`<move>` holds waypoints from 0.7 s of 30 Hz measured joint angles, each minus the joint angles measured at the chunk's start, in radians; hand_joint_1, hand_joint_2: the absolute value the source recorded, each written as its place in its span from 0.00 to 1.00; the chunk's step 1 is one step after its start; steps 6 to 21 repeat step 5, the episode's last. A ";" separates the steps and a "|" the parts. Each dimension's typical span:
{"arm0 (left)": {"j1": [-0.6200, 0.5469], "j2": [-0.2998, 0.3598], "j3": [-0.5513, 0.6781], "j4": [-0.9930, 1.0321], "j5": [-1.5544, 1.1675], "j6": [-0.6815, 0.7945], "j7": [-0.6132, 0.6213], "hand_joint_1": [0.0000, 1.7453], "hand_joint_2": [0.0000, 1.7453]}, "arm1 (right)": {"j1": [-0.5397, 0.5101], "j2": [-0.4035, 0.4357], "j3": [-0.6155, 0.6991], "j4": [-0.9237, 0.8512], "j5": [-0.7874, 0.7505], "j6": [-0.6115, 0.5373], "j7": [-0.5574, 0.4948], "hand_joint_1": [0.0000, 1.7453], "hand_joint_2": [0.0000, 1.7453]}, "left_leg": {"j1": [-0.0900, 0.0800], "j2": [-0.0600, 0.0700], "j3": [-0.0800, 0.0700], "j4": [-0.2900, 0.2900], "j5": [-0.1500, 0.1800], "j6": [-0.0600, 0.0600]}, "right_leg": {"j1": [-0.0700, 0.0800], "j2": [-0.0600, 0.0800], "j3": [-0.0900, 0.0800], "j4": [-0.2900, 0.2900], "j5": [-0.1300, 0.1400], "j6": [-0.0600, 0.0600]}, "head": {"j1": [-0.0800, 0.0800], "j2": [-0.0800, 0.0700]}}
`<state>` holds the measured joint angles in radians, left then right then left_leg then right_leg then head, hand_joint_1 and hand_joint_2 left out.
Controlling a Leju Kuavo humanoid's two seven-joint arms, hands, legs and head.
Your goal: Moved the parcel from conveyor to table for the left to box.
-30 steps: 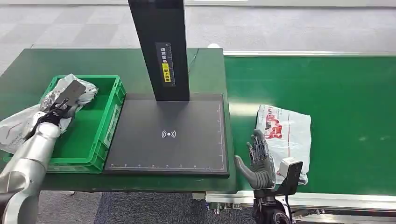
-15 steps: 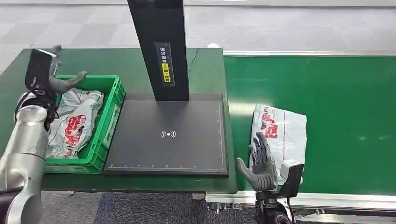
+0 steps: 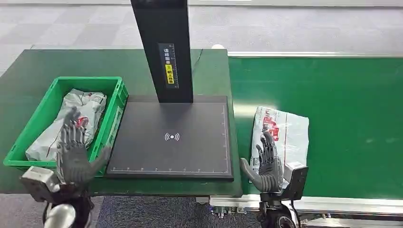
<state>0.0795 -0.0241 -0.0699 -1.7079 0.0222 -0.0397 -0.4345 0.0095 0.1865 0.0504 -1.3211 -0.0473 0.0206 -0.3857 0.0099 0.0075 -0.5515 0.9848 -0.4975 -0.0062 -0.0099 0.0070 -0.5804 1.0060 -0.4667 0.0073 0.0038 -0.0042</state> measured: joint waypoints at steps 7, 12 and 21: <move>0.137 -0.071 -0.064 0.000 -0.003 -0.005 0.016 0.00 1.00 | -0.008 0.000 0.013 -0.001 0.039 -0.013 0.008 0.00 1.00 | 0.000 -0.001 0.001 0.000 0.000 0.000 | 0.000 0.000 0.000 0.000 0.000 0.000 | 0.000 0.000; 0.137 -0.071 -0.064 0.000 -0.003 -0.005 0.016 0.00 1.00 | -0.008 0.000 0.013 -0.001 0.039 -0.013 0.008 0.00 1.00 | 0.000 -0.001 0.001 0.000 0.000 0.000 | 0.000 0.000 0.000 0.000 0.000 0.000 | 0.000 0.000; 0.137 -0.071 -0.064 0.000 -0.003 -0.005 0.016 0.00 1.00 | -0.008 0.000 0.013 -0.001 0.039 -0.013 0.008 0.00 1.00 | 0.000 -0.001 0.001 0.000 0.000 0.000 | 0.000 0.000 0.000 0.000 0.000 0.000 | 0.000 0.000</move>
